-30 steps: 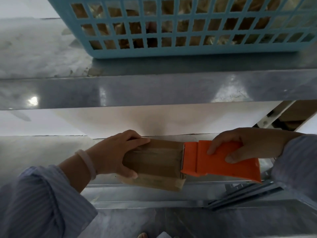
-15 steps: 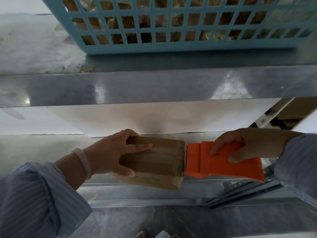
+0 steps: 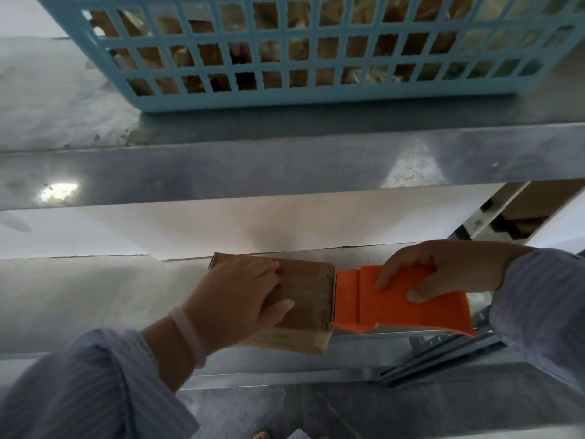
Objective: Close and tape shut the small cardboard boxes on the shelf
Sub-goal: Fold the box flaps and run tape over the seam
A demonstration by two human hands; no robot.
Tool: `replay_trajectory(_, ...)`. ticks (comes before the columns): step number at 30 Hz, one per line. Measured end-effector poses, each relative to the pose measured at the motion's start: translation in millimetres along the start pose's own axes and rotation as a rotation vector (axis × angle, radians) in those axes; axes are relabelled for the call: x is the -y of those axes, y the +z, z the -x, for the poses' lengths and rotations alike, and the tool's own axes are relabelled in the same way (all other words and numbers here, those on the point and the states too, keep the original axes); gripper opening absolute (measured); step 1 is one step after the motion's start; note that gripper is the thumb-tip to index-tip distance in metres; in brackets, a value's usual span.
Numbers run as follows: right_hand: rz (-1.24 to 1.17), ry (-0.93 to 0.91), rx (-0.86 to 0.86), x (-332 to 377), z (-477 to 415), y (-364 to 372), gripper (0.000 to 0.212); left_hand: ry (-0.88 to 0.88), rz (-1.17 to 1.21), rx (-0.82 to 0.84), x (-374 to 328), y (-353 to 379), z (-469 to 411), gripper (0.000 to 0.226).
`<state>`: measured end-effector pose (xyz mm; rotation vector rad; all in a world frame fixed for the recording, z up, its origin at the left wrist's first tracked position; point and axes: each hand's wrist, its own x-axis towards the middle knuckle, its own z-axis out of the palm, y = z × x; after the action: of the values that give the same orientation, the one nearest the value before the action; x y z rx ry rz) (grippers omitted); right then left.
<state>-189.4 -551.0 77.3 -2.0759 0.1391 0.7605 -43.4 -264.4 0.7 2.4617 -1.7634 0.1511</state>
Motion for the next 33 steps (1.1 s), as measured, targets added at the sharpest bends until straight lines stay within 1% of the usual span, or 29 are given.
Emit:
replay_trajectory(1, -0.011, -0.017, 0.005, 1, 0, 1, 0.044, -0.036, 0.000, -0.005, -12, 5, -4, 0.055)
replay_trajectory(2, -0.034, -0.020, -0.029, 1, 2, 3, 0.040, -0.047, -0.008, 0.007, -21, 12, -7, 0.059)
replay_trajectory(4, -0.015, 0.010, -0.044, -9, 1, 1, 0.034, -0.010, -0.046, 0.072, -28, 25, -9, 0.071)
replay_trajectory(6, -0.052, 0.044, -0.041, -11, 1, 1, 0.033, 0.023, -0.081, 0.102, -24, 32, -10, 0.074)
replay_trajectory(10, -0.112, 0.048, -0.036, -17, 5, 3, 0.035, 0.032, -0.067, 0.115, -20, 34, -12, 0.071)
replay_trajectory(14, -0.153, 0.030, -0.063, -19, 14, 5, 0.029, 0.030, -0.050, 0.125, -19, 35, -12, 0.068)
replay_trajectory(16, -0.162, 0.025, -0.071, -20, 17, 6, 0.029, 0.032, -0.052, 0.118, -18, 36, -12, 0.068)
replay_trajectory(21, -0.139, 0.022, -0.114, -24, 21, 7, 0.031, 0.042, -0.055, 0.142, -18, 35, -13, 0.067)
replay_trajectory(26, -0.128, 0.066, -0.143, -28, 32, 7, 0.030, 0.035, -0.042, 0.147, -17, 34, -15, 0.068)
replay_trajectory(33, -0.083, 0.092, -0.149, -32, 38, 17, 0.035, 0.029, -0.038, 0.158, -17, 34, -15, 0.068)
